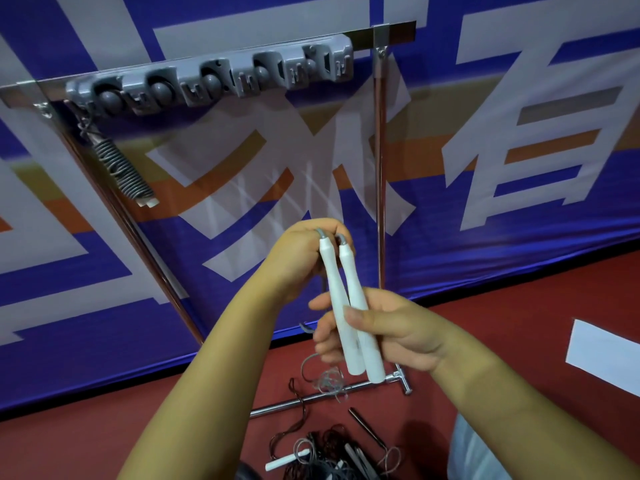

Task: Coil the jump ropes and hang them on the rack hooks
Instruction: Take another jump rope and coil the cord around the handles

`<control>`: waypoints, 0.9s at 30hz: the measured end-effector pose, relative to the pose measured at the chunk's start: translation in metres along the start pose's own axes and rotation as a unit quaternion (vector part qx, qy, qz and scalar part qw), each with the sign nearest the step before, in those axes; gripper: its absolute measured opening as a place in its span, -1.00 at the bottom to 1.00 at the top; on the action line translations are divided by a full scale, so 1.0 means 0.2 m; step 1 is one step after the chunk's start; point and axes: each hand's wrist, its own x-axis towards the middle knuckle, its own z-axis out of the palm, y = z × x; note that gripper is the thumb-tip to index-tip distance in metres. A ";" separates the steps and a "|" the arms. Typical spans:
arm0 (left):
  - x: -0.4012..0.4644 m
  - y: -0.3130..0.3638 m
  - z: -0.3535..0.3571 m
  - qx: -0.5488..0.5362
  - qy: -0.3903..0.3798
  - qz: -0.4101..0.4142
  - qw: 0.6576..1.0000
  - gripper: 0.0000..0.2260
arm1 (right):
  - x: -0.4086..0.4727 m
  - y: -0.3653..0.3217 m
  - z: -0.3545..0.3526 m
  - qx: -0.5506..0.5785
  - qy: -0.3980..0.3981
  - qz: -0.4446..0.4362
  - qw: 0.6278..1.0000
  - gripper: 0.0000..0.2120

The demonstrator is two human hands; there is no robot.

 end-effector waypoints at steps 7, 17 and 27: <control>0.00 -0.01 0.01 0.052 -0.035 -0.026 0.998 -0.76 | 0.01 -0.10 0.02 -0.022 0.086 -0.017 0.996 -0.83; 0.01 -0.01 -0.04 0.080 -0.067 -0.017 0.994 -0.87 | 0.00 -0.10 0.00 0.013 0.101 0.019 0.995 -0.91; -0.02 0.04 -0.19 0.155 -0.139 -0.106 0.972 -0.88 | -0.07 -0.08 -0.15 -0.282 0.224 0.033 0.932 -0.91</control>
